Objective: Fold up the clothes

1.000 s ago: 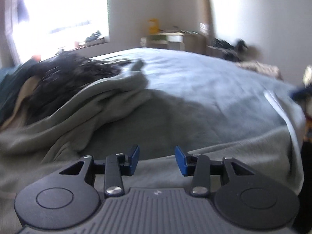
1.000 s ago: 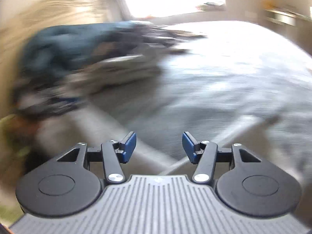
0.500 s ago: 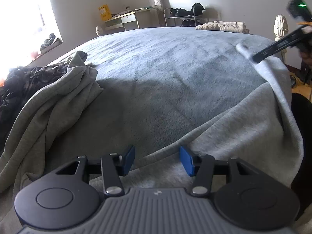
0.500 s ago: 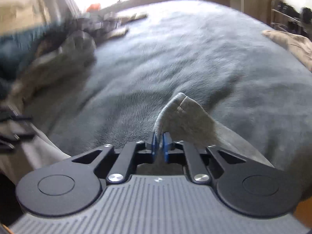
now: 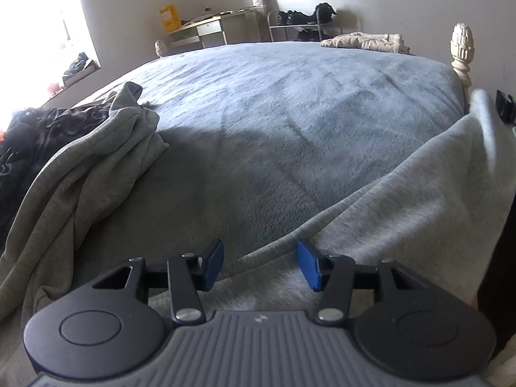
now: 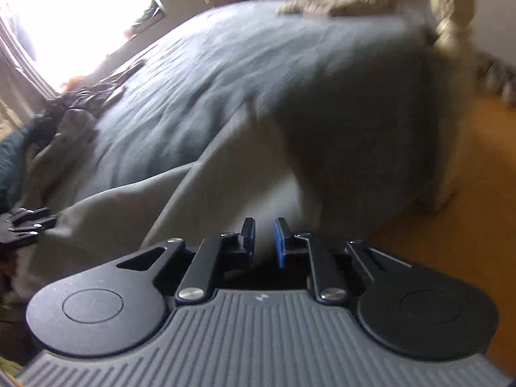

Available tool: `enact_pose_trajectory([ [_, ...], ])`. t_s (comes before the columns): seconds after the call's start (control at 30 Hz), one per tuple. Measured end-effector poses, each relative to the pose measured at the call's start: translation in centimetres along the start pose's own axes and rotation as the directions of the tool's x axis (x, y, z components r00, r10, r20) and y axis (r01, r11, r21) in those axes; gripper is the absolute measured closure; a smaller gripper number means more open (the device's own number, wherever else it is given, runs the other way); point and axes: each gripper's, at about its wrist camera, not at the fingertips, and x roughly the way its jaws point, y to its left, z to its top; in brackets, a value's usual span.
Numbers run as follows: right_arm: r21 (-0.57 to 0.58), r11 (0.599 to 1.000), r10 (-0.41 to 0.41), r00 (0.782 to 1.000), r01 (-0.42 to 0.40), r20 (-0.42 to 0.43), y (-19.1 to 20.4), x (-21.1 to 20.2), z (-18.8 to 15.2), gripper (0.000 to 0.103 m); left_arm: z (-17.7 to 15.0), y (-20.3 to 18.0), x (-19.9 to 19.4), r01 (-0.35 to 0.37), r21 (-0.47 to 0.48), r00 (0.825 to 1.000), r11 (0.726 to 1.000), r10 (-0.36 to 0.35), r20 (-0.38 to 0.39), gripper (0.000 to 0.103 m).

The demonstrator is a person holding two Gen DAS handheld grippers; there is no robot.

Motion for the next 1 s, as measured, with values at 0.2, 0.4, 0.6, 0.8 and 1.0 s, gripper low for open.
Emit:
enact_pose_trajectory([
  [0.2,-0.189,0.941,0.295,0.954,-0.279,0.061,4.4,1.3,4.3,0.060,0.0,-0.3,0.6,0.035,0.029,0.999,0.999,-0.035,0.004,0.065],
  [0.4,-0.502,0.703,0.445,0.863,-0.503,-0.241,14.6,11.7,5.3,0.056,-0.3,-1.3,0.3,0.026,0.064,0.999,0.998,-0.028,0.028,0.082],
  [0.6,-0.646,0.537,0.360,0.840,-0.543,-0.406,20.0,16.4,3.4,0.062,-0.6,-1.8,-1.0,0.008,0.098,0.999,0.995,-0.013,0.050,0.092],
  [0.8,-0.762,0.374,0.394,0.835,-0.528,-0.385,20.1,13.1,1.0,0.093,-0.6,-1.6,-2.3,0.031,0.108,0.998,0.994,-0.038,0.059,0.087],
  [1.0,-0.861,0.258,0.398,0.860,-0.439,-0.319,20.3,10.9,-2.1,0.093,0.8,-2.0,-1.4,0.072,0.163,0.995,0.984,-0.081,0.053,0.061],
])
